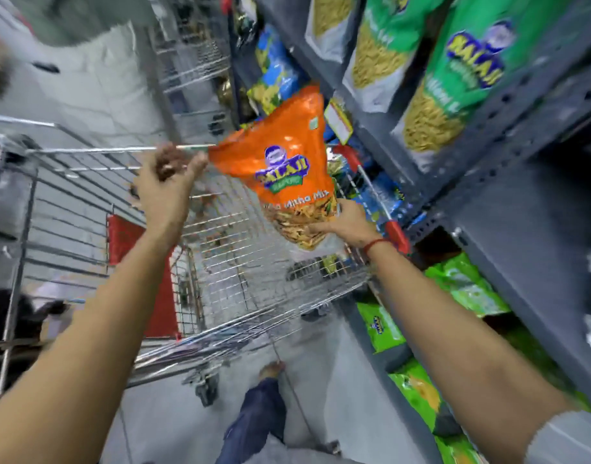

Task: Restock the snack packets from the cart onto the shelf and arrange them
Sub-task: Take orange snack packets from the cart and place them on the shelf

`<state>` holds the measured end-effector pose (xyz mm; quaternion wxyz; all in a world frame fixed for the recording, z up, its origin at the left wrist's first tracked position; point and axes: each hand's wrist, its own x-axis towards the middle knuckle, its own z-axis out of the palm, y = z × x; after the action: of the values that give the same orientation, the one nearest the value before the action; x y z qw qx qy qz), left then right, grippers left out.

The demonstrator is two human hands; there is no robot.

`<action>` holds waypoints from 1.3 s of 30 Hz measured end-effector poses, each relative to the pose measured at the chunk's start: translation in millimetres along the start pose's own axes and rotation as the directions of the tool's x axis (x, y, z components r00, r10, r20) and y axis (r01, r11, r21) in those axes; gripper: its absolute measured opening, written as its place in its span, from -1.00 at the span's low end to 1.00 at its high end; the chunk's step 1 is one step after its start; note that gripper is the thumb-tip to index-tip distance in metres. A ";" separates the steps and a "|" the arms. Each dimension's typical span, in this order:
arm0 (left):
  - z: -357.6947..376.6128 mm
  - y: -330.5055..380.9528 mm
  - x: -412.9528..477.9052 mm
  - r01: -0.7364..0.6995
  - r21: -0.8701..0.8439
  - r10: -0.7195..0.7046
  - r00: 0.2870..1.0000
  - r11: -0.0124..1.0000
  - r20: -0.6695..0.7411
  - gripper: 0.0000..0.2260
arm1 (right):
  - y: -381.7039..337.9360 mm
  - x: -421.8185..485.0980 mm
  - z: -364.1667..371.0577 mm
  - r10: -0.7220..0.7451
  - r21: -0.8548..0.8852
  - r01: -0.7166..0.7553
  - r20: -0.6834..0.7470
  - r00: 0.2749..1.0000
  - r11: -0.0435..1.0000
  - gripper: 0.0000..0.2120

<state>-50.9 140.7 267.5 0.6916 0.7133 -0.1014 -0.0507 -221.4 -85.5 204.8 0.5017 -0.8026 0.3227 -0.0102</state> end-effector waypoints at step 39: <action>324.4 106.1 -488.7 -0.197 -0.165 0.139 -0.141 0.967 0.980 -0.43 | 179.4 -538.0 -204.0 0.267 0.308 0.033 -0.869 0.417 0.951 -0.53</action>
<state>-603.9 -73.4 327.7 0.3702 0.4300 -0.6735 -0.4738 -807.8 -16.1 325.8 0.3568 -0.5673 0.5916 -0.4481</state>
